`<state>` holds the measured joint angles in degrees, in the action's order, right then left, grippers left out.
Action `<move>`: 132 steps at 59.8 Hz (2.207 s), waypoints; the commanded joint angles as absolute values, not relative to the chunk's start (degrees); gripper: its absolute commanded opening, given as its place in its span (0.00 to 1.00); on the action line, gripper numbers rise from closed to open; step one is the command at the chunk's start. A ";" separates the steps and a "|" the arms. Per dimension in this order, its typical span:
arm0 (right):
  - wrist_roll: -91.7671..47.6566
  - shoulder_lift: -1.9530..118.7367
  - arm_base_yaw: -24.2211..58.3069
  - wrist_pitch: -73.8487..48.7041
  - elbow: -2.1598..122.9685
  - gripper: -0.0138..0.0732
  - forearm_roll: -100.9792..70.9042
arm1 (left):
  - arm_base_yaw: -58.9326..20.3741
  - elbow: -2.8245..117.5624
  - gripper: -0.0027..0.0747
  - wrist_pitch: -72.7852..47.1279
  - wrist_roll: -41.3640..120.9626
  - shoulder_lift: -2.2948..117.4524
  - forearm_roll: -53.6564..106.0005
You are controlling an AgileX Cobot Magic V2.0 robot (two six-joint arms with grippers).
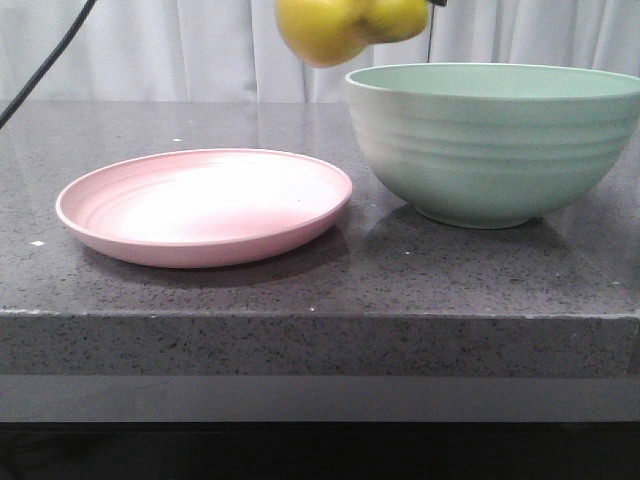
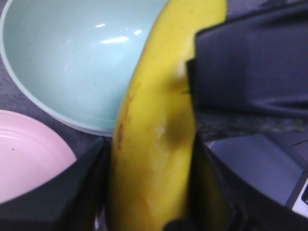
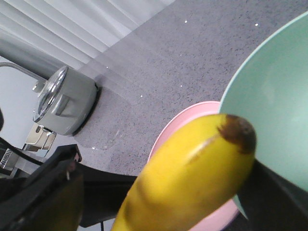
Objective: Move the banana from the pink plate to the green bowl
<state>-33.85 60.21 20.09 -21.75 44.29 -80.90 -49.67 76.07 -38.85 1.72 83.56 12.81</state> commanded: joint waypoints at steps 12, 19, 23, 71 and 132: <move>-40.49 64.44 20.13 -30.46 47.59 0.87 -90.74 | -50.25 78.23 0.24 -35.08 1.83 81.11 13.88; -40.52 64.73 20.13 -30.78 47.59 0.71 -90.89 | -50.25 78.23 0.24 -35.08 1.83 81.11 13.88; -40.52 64.73 20.13 -30.73 47.59 0.60 -90.96 | -50.25 78.23 0.26 -35.08 1.83 81.11 13.88; -59.69 70.64 11.60 -20.99 62.65 0.34 -69.37 | -50.25 78.23 0.72 -35.08 1.94 81.11 13.88; -59.95 84.83 10.18 -18.41 64.20 0.76 -63.65 | -50.25 78.23 0.72 -35.08 1.94 81.11 13.88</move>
<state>-59.16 88.71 10.41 -18.71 62.22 -62.84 -49.67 76.07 -38.69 1.85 83.10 12.81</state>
